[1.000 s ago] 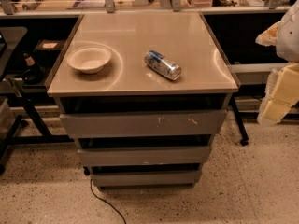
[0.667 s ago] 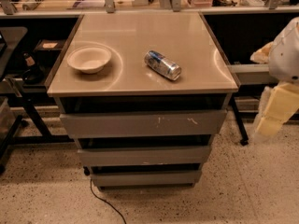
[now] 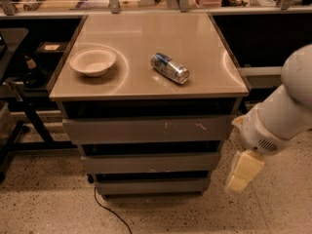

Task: Open middle drawer

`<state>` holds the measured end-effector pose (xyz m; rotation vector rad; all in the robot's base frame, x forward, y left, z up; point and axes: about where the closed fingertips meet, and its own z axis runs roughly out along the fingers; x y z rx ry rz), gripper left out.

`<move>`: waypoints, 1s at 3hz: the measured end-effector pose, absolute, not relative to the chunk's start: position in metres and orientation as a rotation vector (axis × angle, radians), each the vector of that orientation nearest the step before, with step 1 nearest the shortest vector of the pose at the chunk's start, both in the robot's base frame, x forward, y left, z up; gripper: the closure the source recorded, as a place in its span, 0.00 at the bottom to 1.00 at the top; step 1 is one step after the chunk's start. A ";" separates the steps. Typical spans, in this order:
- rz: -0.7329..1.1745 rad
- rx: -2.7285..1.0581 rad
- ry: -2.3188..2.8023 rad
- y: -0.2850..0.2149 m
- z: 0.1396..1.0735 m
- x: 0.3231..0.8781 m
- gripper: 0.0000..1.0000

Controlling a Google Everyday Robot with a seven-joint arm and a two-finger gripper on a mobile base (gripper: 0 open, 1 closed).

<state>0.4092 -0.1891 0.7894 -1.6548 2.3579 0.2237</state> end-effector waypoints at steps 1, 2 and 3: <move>0.313 -1.631 2.398 -0.174 0.714 0.407 0.00; 0.347 -1.620 2.391 -0.154 0.656 0.418 0.00; 0.347 -1.620 2.390 -0.154 0.656 0.418 0.00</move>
Offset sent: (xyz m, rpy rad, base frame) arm 0.0186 0.0576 -0.1971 0.0804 0.0937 -0.0130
